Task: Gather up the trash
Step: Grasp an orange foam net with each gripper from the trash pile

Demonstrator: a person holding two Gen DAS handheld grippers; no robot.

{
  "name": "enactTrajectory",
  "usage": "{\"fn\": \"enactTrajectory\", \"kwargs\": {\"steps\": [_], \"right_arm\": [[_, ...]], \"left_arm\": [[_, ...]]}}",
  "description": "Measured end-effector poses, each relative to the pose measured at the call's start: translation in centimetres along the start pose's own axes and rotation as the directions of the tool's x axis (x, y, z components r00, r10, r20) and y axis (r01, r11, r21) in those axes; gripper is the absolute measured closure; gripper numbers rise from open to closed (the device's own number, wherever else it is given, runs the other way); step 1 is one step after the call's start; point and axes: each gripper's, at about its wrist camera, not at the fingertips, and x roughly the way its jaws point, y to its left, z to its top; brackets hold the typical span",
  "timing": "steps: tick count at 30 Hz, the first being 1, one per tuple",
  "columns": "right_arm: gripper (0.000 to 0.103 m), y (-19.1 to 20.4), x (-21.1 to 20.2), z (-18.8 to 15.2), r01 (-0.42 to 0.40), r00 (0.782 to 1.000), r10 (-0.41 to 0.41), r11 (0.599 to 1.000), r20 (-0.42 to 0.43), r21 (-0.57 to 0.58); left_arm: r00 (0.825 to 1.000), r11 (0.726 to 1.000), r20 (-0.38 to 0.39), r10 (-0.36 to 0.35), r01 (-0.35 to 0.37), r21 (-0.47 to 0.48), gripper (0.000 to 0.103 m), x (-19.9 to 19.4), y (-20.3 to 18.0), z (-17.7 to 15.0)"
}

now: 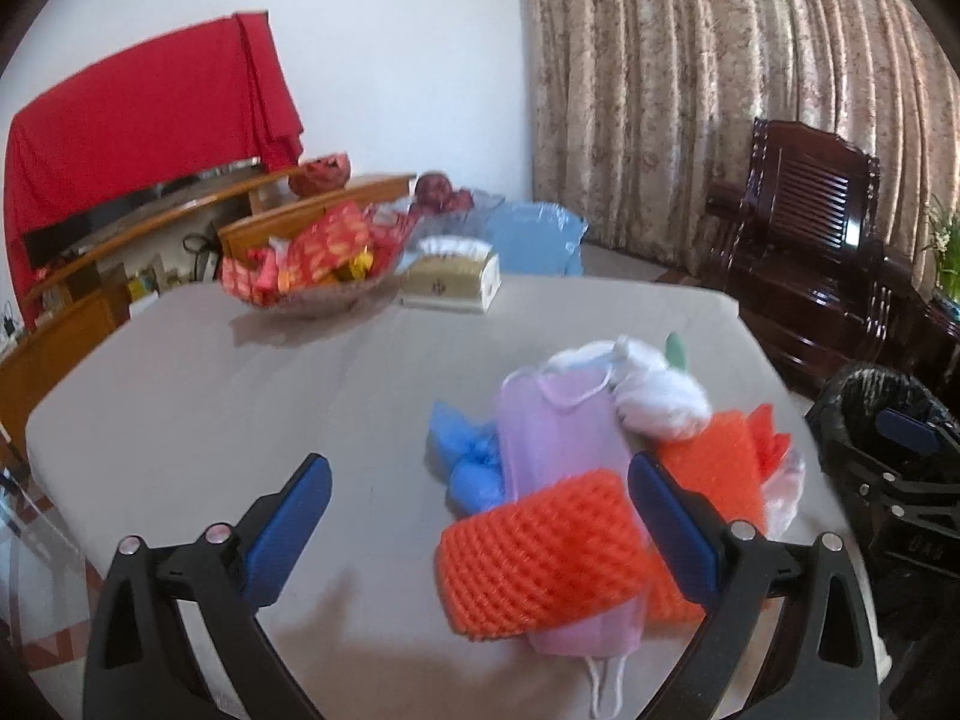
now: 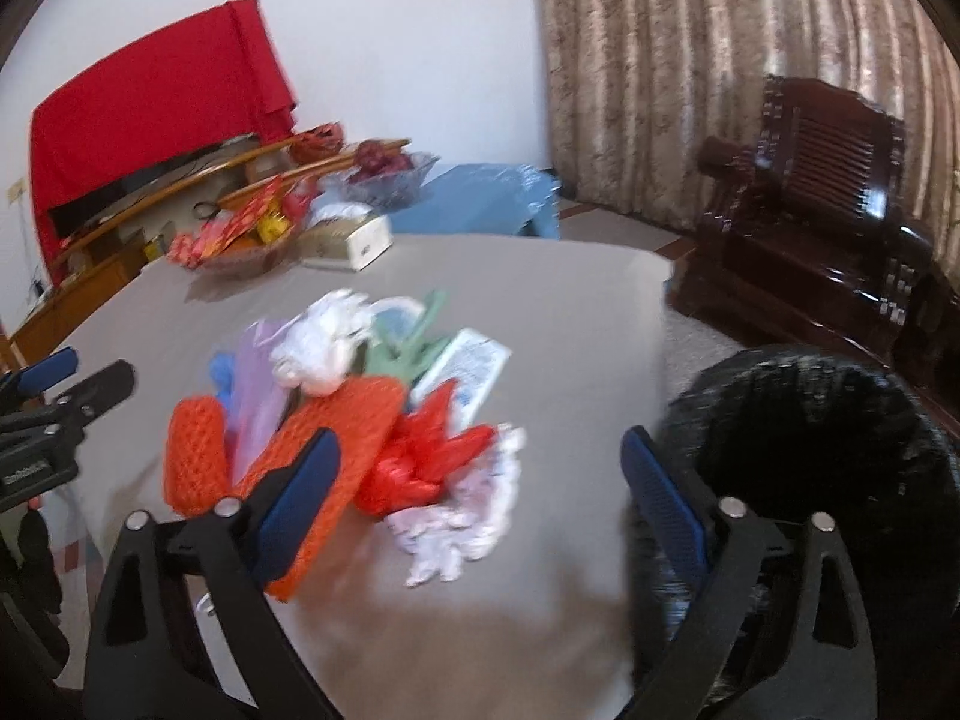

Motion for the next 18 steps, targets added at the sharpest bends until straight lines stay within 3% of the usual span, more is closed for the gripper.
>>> {"fn": "enactTrajectory", "kwargs": {"steps": [3, 12, 14, 18], "right_arm": [[0.024, 1.6, 1.0, -0.1, -0.056, 0.998, 0.055, 0.998, -0.032, -0.02], [0.034, 5.2, 3.9, -1.3, -0.12, 0.986, 0.11, 0.99, -0.129, -0.072], [0.044, 5.3, 4.5, -1.6, -0.138, 0.979, 0.126, 0.988, -0.158, -0.067], [0.084, 5.3, 5.0, -2.0, -0.204, 0.959, 0.194, 0.978, -0.206, -0.032]], "left_arm": [[1.0, 1.0, -0.027, 0.005, -0.005, -0.006, 0.011, 0.7, 0.8, -0.6], [0.998, 1.0, -0.061, 0.011, -0.013, -0.02, 0.011, 1.1, 1.8, -2.0], [0.997, 1.0, -0.078, 0.006, -0.007, -0.018, 0.011, 1.6, 1.7, -2.3], [0.994, 1.0, -0.114, -0.003, 0.002, -0.012, 0.011, 2.4, 1.5, -3.0]]}}
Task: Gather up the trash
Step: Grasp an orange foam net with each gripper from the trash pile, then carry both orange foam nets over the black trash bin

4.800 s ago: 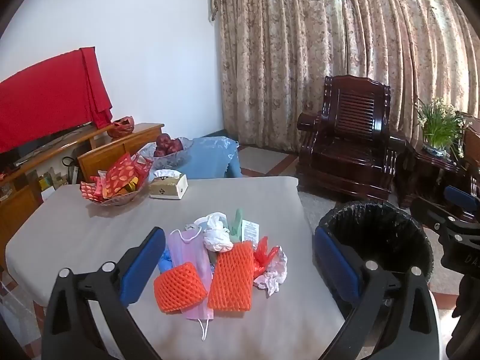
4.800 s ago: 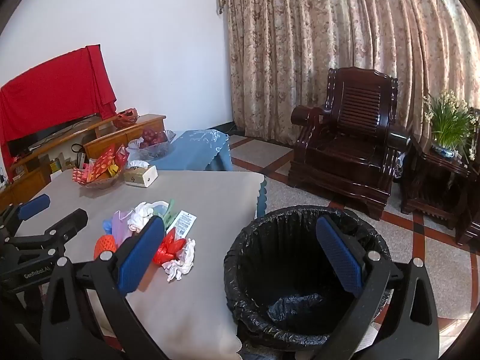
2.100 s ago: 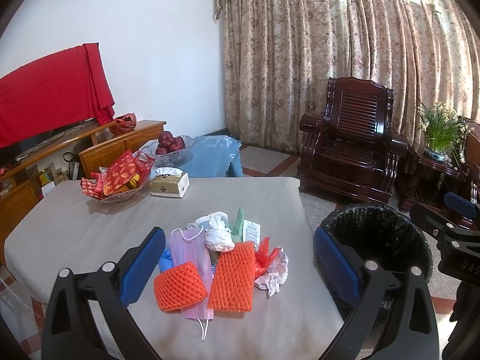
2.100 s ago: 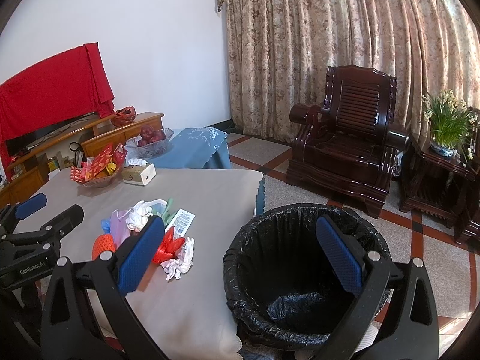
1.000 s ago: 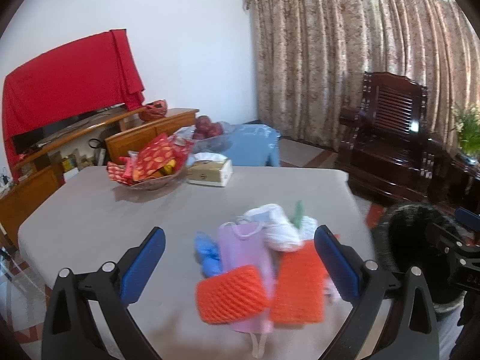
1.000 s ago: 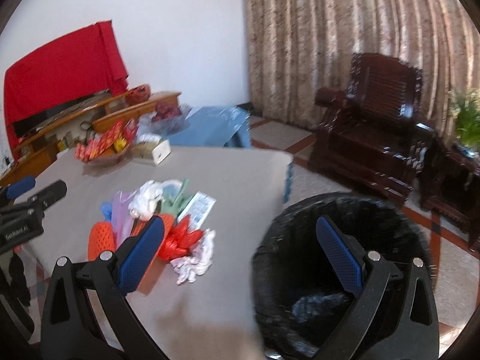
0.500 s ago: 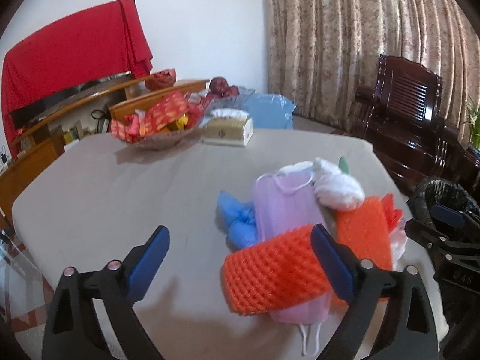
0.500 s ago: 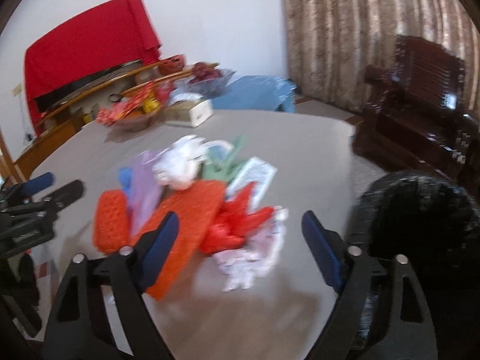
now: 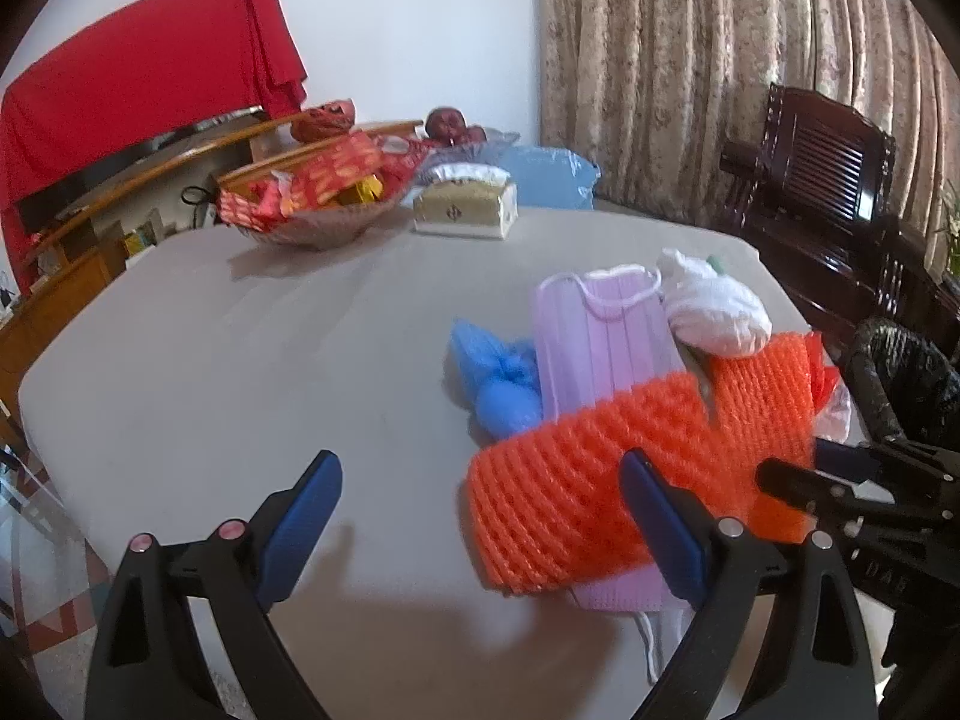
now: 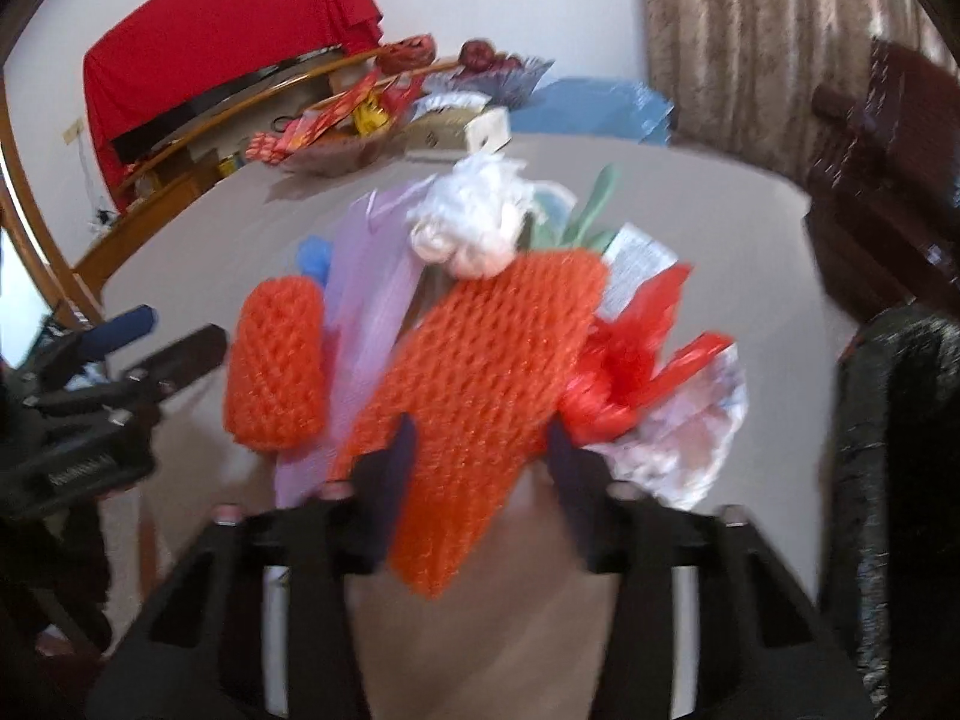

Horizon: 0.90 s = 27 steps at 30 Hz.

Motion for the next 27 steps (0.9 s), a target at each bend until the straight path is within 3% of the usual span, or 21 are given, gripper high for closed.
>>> {"fn": "enactTrajectory", "kwargs": {"steps": [1, 3, 10, 12, 14, 18, 19, 20, 27], "right_arm": [[0.09, 0.2, -0.2, 0.0, 0.004, 1.0, -0.004, 1.0, 0.008, -0.011], [0.092, 0.1, -0.9, 0.1, 0.001, 1.0, -0.001, 1.0, 0.021, -0.016], [0.093, -1.0, -4.0, 0.9, 0.039, 0.995, -0.038, 0.999, 0.094, -0.007], [0.093, -1.5, -4.5, 1.0, 0.05, 0.994, -0.05, 0.999, 0.102, -0.002], [0.093, -1.8, -5.0, 1.0, 0.066, 0.991, -0.066, 0.998, 0.113, 0.003], [0.093, -2.3, -5.8, 1.1, 0.087, 0.988, -0.086, 0.996, 0.131, 0.005], [0.092, -2.4, -6.0, 1.2, 0.087, 0.987, -0.087, 0.996, 0.134, 0.007], [0.092, -2.5, -6.1, 1.2, 0.087, 0.987, -0.087, 0.996, 0.137, 0.01], [0.092, -2.7, -6.9, 1.2, 0.088, 0.984, -0.089, 0.996, 0.154, 0.015]], "left_arm": [[1.0, 1.0, -0.005, -0.002, 0.002, -0.001, 0.011, 0.2, 0.0, -0.1], [1.0, 1.0, -0.013, -0.004, 0.004, -0.004, 0.011, 0.4, -0.1, -0.1], [0.993, 0.995, -0.072, -0.09, 0.086, -0.056, 0.015, 1.6, -0.6, -0.4], [0.99, 0.991, -0.081, -0.119, 0.114, -0.065, 0.027, 1.8, -0.6, -0.5], [0.982, 0.986, -0.104, -0.156, 0.149, -0.076, 0.049, 2.3, -0.8, -0.7], [0.974, 0.978, -0.114, -0.198, 0.189, -0.087, 0.078, 2.4, -1.1, -0.8], [0.971, 0.975, -0.112, -0.213, 0.203, -0.089, 0.098, 2.3, -1.2, -0.8], [0.969, 0.972, -0.109, -0.224, 0.214, -0.096, 0.103, 2.2, -1.2, -0.9], [0.974, 0.974, -0.059, -0.218, 0.214, -0.077, 0.103, 0.8, -1.5, -0.5]]}}
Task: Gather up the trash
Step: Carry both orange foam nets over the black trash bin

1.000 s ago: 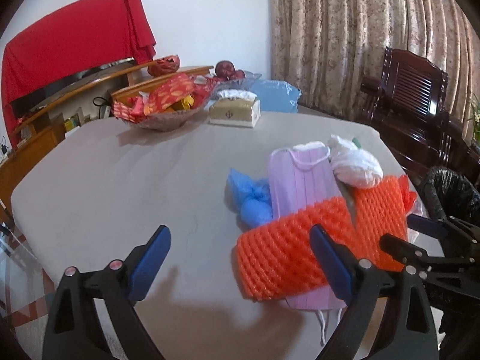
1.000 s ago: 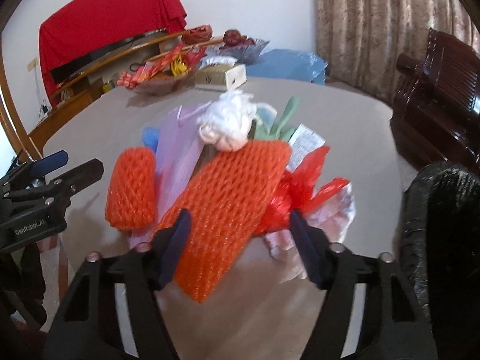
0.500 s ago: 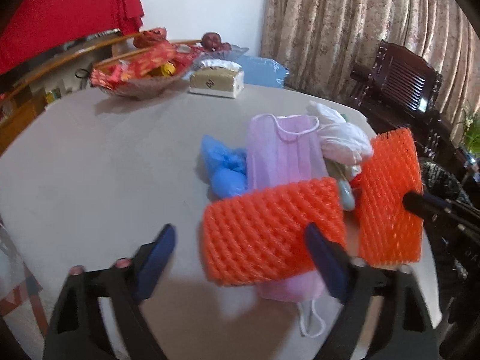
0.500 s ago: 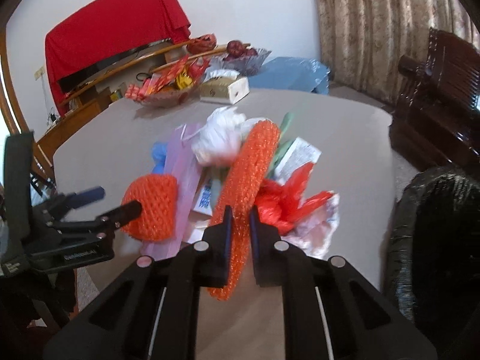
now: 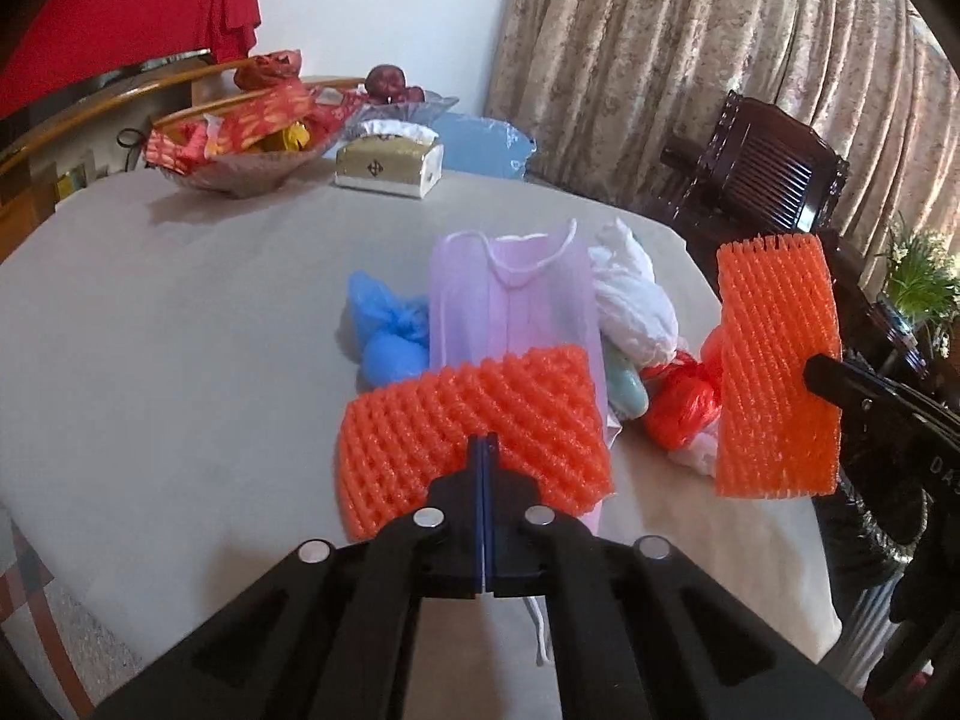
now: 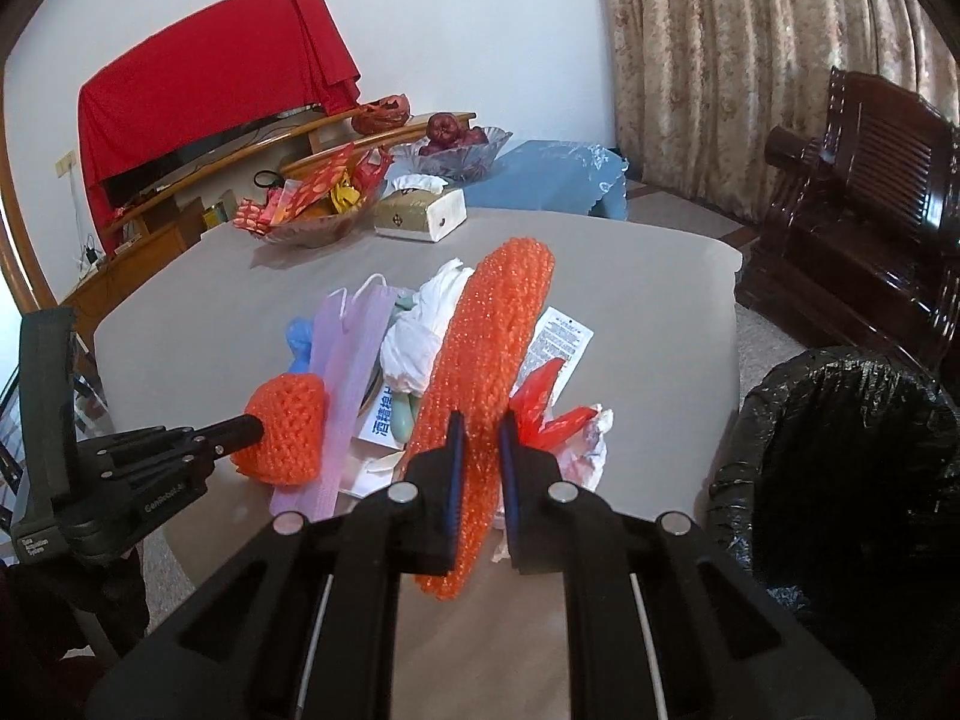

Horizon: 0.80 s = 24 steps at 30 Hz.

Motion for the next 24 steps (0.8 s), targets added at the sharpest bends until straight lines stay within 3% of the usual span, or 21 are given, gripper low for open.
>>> {"fn": "enactTrajectory", "kwargs": {"steps": [3, 4, 5, 7, 9, 11, 15, 18, 19, 20, 21, 22, 23, 24], "right_arm": [[0.092, -0.1, 0.1, -0.3, 0.005, 1.0, -0.005, 1.0, -0.006, -0.002], [0.092, -0.1, 0.1, -0.4, 0.007, 1.0, -0.007, 1.0, -0.01, -0.002], [0.092, -0.2, 0.2, -0.5, 0.008, 1.0, -0.008, 1.0, -0.015, -0.001], [0.092, -0.2, 0.5, -0.7, 0.01, 1.0, -0.01, 1.0, -0.026, 0.002], [0.092, -0.2, 0.9, -0.8, 0.011, 0.999, -0.011, 1.0, -0.036, -0.003], [0.092, -0.1, 1.2, -0.9, 0.009, 0.999, -0.009, 1.0, -0.045, -0.004], [0.092, 0.4, 1.8, -1.2, 0.013, 0.998, -0.014, 1.0, -0.062, -0.019], [0.091, 0.4, 2.1, -1.4, 0.014, 0.997, -0.016, 1.0, -0.075, -0.021], [0.09, 0.4, 2.2, -1.5, 0.015, 0.997, -0.016, 1.0, -0.077, -0.02], [0.09, 0.3, 2.2, -1.5, 0.015, 0.997, -0.017, 1.0, -0.079, -0.02], [0.09, 0.3, 2.2, -1.5, 0.015, 0.997, -0.017, 1.0, -0.078, -0.02], [0.089, 0.3, 2.1, -1.5, 0.016, 0.997, -0.018, 1.0, -0.076, -0.019], [0.089, 0.3, 2.1, -1.5, 0.016, 0.997, -0.017, 1.0, -0.074, -0.018], [0.089, 0.3, 2.0, -1.4, 0.016, 0.997, -0.018, 1.0, -0.071, -0.017]], "left_arm": [[1.0, 1.0, -0.007, 0.007, -0.007, -0.005, 0.103, 0.2, 0.3, 0.0], [1.0, 1.0, -0.024, 0.012, -0.012, -0.009, 0.094, 0.4, 0.5, 0.0], [0.999, 1.0, -0.032, 0.025, -0.026, -0.012, 0.068, 0.5, 0.6, 0.0], [0.998, 0.998, -0.024, 0.057, -0.058, -0.019, 0.037, 0.5, 0.7, -0.1], [0.999, 0.999, -0.02, 0.043, -0.044, -0.023, 0.031, 0.5, 0.7, -0.1], [0.998, 0.998, -0.03, 0.054, -0.055, -0.02, 0.018, 0.9, 0.8, -0.1], [0.997, 0.999, -0.06, 0.038, -0.04, -0.031, 0.011, 1.8, 0.9, -0.3], [0.996, 0.999, -0.089, -0.003, -0.001, -0.046, 0.012, 2.4, 1.0, -0.6], [0.996, 0.998, -0.085, -0.02, 0.015, -0.054, 0.023, 2.3, 1.0, -0.7], [0.996, 0.998, -0.082, -0.034, 0.029, -0.058, 0.041, 2.2, 1.0, -0.8], [0.996, 0.998, -0.081, -0.038, 0.033, -0.059, 0.049, 2.0, 1.0, -0.7], [0.997, 0.998, -0.076, -0.034, 0.03, -0.058, 0.066, 1.8, 0.9, -0.7], [0.997, 0.998, -0.07, -0.039, 0.035, -0.058, 0.073, 1.5, 0.9, -0.5], [0.997, 0.998, -0.061, -0.04, 0.036, -0.059, 0.073, 1.1, 1.0, -0.4]]}}
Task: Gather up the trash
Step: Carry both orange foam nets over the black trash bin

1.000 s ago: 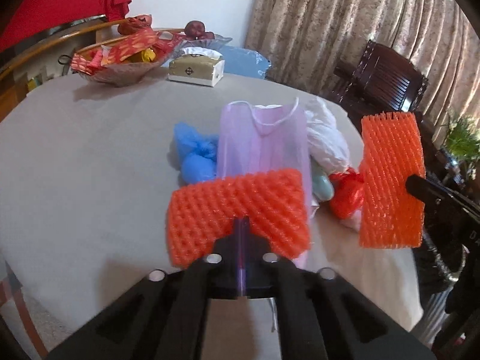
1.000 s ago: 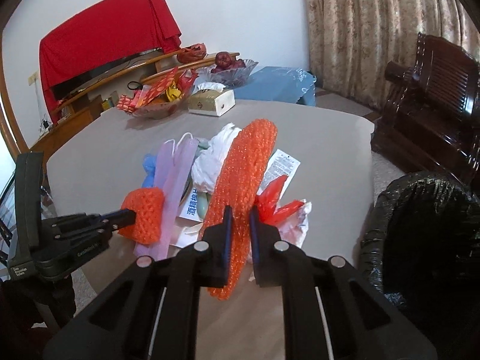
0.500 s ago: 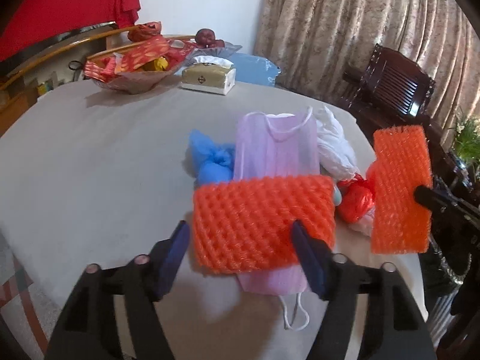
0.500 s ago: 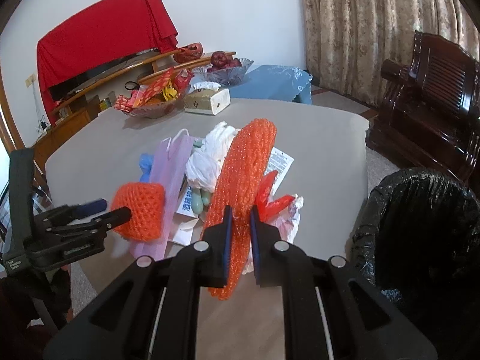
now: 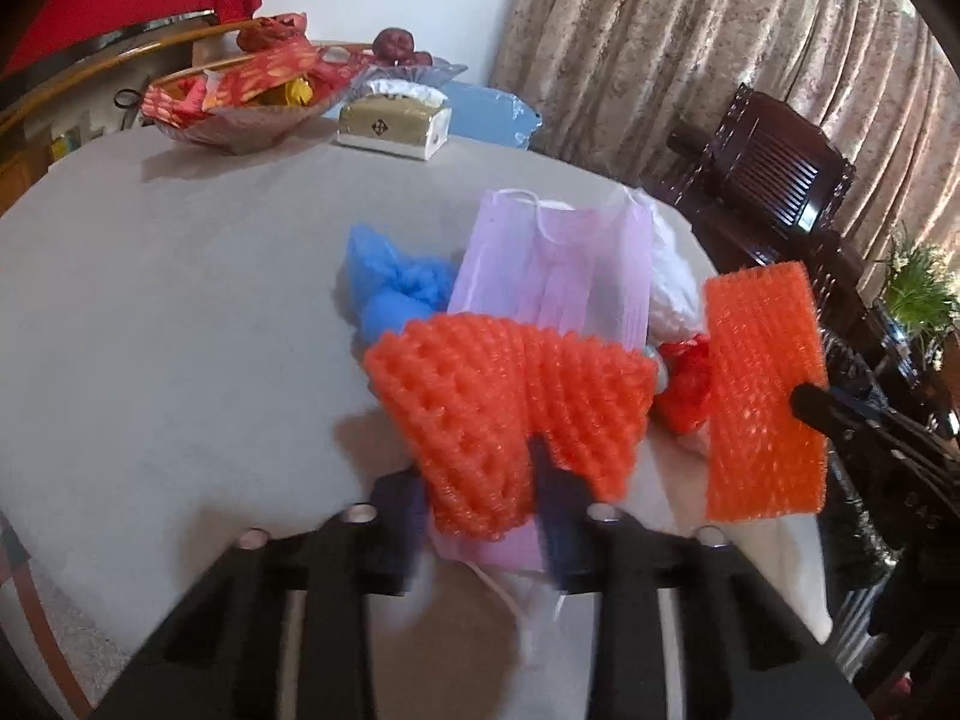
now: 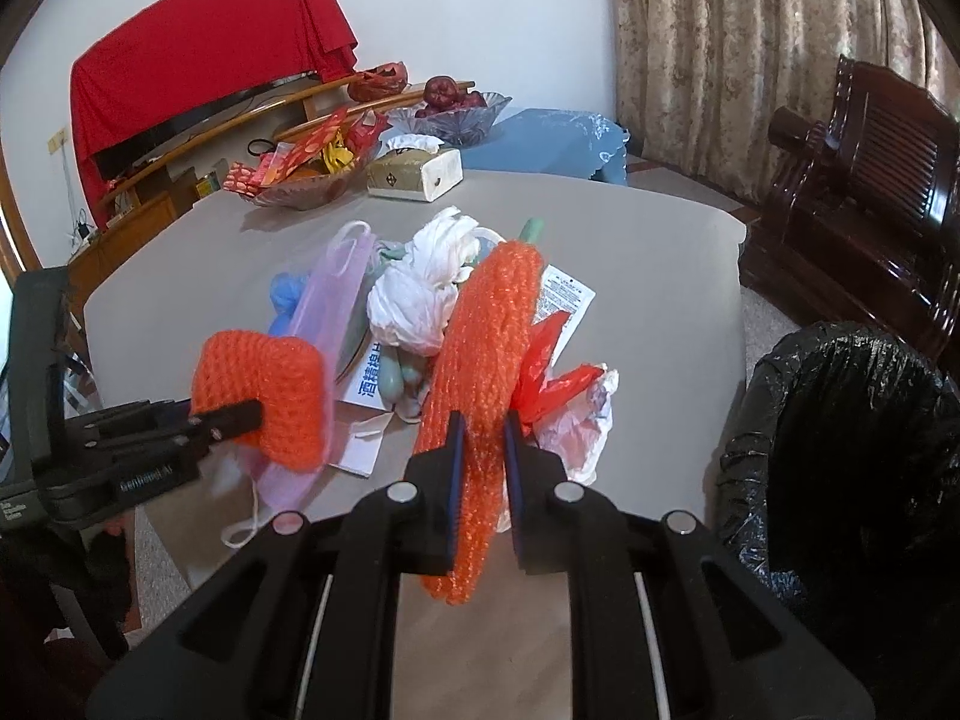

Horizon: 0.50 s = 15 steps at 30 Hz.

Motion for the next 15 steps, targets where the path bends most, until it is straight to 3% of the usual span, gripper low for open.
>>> {"fn": "enactTrajectory", "kwargs": {"steps": [10, 15], "right_arm": [[0.089, -1.2, -3.4, 1.2, 0.002, 0.996, -0.004, 1.0, 0.091, 0.03], [0.092, -2.4, -6.4, 1.9, 0.022, 0.988, -0.029, 0.999, 0.149, 0.047]], "left_arm": [[0.985, 0.998, 0.169, -0.026, 0.015, 0.065, 0.077, -5.6, -2.0, 3.0], [0.979, 0.989, 0.183, -0.087, 0.063, 0.134, 0.077, -6.3, -5.2, 4.2]]}}
